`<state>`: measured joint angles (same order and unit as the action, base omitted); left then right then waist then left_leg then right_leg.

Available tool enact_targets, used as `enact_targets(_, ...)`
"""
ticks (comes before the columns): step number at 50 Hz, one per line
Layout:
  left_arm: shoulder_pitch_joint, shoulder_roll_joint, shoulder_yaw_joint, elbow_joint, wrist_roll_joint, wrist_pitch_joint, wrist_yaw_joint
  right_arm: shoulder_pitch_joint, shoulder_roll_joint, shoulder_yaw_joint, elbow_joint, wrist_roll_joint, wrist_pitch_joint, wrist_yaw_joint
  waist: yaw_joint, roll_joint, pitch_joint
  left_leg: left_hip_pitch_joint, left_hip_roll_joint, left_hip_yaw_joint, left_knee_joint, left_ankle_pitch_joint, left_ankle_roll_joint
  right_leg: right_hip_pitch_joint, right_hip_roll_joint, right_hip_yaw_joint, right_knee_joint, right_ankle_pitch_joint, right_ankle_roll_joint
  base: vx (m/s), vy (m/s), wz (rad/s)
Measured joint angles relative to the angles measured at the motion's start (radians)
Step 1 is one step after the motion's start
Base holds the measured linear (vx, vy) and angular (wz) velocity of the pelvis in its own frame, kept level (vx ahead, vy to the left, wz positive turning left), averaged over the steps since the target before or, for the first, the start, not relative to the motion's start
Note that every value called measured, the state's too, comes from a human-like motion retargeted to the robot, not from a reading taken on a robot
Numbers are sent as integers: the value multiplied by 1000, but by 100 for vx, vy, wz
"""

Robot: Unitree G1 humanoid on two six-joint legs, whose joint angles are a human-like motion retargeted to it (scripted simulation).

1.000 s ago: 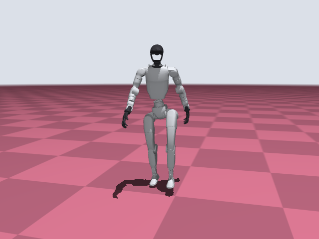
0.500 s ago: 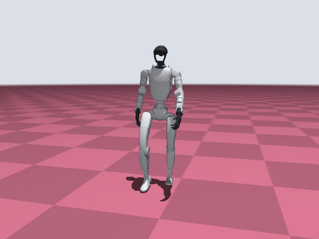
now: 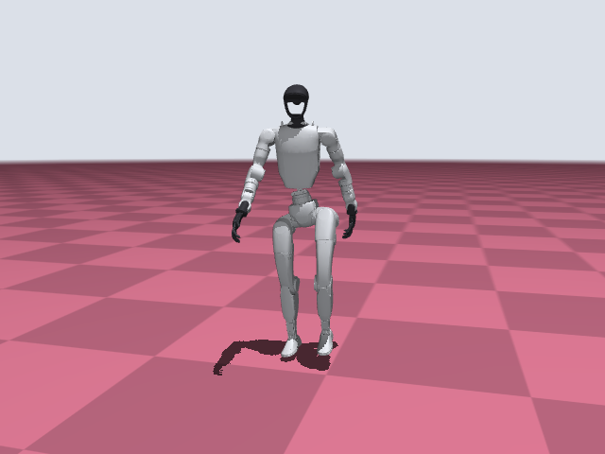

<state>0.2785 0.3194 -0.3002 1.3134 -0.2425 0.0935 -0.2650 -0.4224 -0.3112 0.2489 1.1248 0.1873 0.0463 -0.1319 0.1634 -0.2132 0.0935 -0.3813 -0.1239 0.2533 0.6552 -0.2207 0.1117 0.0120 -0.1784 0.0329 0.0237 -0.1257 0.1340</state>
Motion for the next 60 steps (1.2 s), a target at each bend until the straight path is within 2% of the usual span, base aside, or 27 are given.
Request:
enact_targets(4, 128, 1, 65, 52, -105, -25, 27, -87, -31, 4, -60, -14, -39, -14, 105, 62, 33, 83, 100, 70, -507, 73, -80, 124, 78, 77, -7, -33, 10, 93, 14, -139)
enact_targets(7, 169, -22, 99, 94, -140, -47, 27, -79, -37, 16, -70, -23, -66, -4, 124, 98, 33, 102, 141, 63, -692, 73, -134, 214, 108, 108, -7, -44, 26, 97, 24, -65)
enact_targets(10, 130, -43, 81, 126, -144, -43, 42, 3, -23, 21, -47, -40, -51, 15, 106, 100, 13, 139, 130, 23, -720, 155, -114, 253, 107, 114, 42, 8, 15, 95, 28, 7)
enact_targets(12, 59, -52, 59, 129, -125, -49, 49, 100, -2, 23, -15, -50, -43, 41, 82, 106, 5, 187, 121, 9, -696, 121, -98, 252, 115, 91, 141, 102, -1, 97, 29, 52)
enact_targets(15, -98, -57, 52, 116, -75, -70, 58, 271, 41, 28, 49, -85, -39, 109, 44, 141, -15, 249, 137, -46, -644, 36, -99, 129, 155, 18, 473, 282, -32, 94, 27, 65)
enact_targets(17, -234, -54, 79, 83, -59, -65, 90, 375, 69, 21, 92, -117, -19, 145, 8, 157, -32, 265, 143, -81, -617, -1, -109, -30, 164, -40, 731, 319, -47, 86, 21, 82)
enact_targets(20, -443, -47, 131, 9, -57, -50, 142, 513, 100, 13, 147, -154, 14, 183, -62, 186, -34, 311, 145, -127, -601, -51, -143, -229, 156, -118, 957, 210, -93, 82, 15, 91)
enact_targets(22, -573, -34, 141, -56, -65, -54, 166, 588, 108, 16, 175, -171, 26, 208, -122, 201, -29, 353, 140, -159, -608, -74, -164, -327, 143, -157, 974, 154, -106, 79, 9, 104)
enact_targets(25, -744, -3, 126, -160, -75, -91, 189, 677, 110, 32, 210, -184, 26, 242, -221, 219, -20, 423, 131, -215, -631, -95, -191, -420, 126, -196, 831, 109, -96, 79, 1, 114)
enact_targets(29, -903, 39, 98, -268, -119, -155, 201, 730, 101, 51, 258, -188, 29, 263, -342, 202, 2, 538, 93, -293, -649, -117, -216, -374, 64, -258, 300, 139, -71, 84, -11, 118)
enact_targets(32, -956, 53, 98, -299, -139, -161, 219, 710, 104, 45, 293, -219, 60, 258, -393, 166, 40, 661, 70, -340, -654, -128, -226, -296, 29, -290, -49, 160, -1, 96, -25, 67)
enact_targets(34, -933, 49, 99, -300, -124, -152, 216, 672, 111, 40, 308, -236, 72, 255, -380, 156, 50, 726, 72, -349, -652, -97, -221, -274, 39, -269, -111, 171, 19, 96, -29, -22)
enact_targets(38, -751, 13, 73, -263, -92, -116, 172, 556, 110, 57, 309, -184, 73, 217, -291, 118, 58, 799, 28, -319, -547, 73, -166, -154, 34, -242, -105, 217, -12, 100, -30, -88)
enact_targets(40, -612, -7, 54, -216, -49, -90, 124, 485, 107, 75, 295, -145, 64, 185, -252, 70, 59, 737, -16, -256, -342, 161, -115, -88, -4, -206, -68, 168, -4, 100, -28, -70)
enact_targets(41, -534, -17, 46, -188, -23, -76, 88, 444, 100, 78, 284, -124, 52, 162, -253, 60, 29, 608, -19, -216, -149, 174, -95, -94, -18, -195, -48, 142, -10, 91, -24, -22)
enact_targets(42, -459, -26, 39, -159, -3, -62, 58, 400, 91, 76, 272, -105, 42, 138, -250, 56, 0, 480, -16, -180, 31, 172, -77, -102, -25, -186, -30, 118, -16, 84, -20, -2)
enact_targets(44, -327, -40, 29, -95, 17, -35, 27, 294, 68, 47, 239, -79, 32, 81, -222, 62, -33, 262, 3, -130, 284, 93, -47, -112, -12, -165, -9, 82, -28, 83, -17, -44)
enact_targets(47, -152, -48, 29, 8, 46, -2, 12, 133, 41, 0, 175, -50, 25, 18, -125, 42, -24, 79, 10, -57, 391, -14, -9, -68, -1, -104, -6, 38, -24, 85, -12, -122)
enact_targets(50, -4, -41, 36, 92, 34, 5, 8, -15, 16, -16, 95, -11, 8, -12, -1, 2, -1, -10, 14, 24, 250, -44, 7, -14, -11, -26, -13, 3, 3, 86, -4, -158)
enact_targets(52, 73, -32, 52, 126, -25, 1, 28, -94, -3, -16, 41, 6, -7, -25, 75, -9, 16, -17, 19, 52, 27, -20, -4, 24, -10, 18, -17, -18, 20, 88, 5, -149)
enact_targets(56, 152, -28, 121, 167, -146, -20, 86, -180, -33, -23, -33, 6, -42, -42, 173, 57, 44, 49, 100, 113, -472, 41, -75, 144, 66, 70, -24, -48, 32, 95, 16, -104)
enact_targets(58, 147, -35, 143, 179, -165, -30, 100, -174, -36, -22, -45, 8, -55, -41, 186, 90, 52, 77, 118, 110, -613, 32, -110, 212, 94, 81, -23, -48, 36, 100, 23, -31)
enact_targets(60, 114, -43, 138, 180, -167, -30, 107, -131, -26, -21, -39, 8, -53, -34, 177, 100, 48, 108, 104, 70, -670, 49, -113, 259, 102, 84, -7, -19, 30, 101, 24, 16)
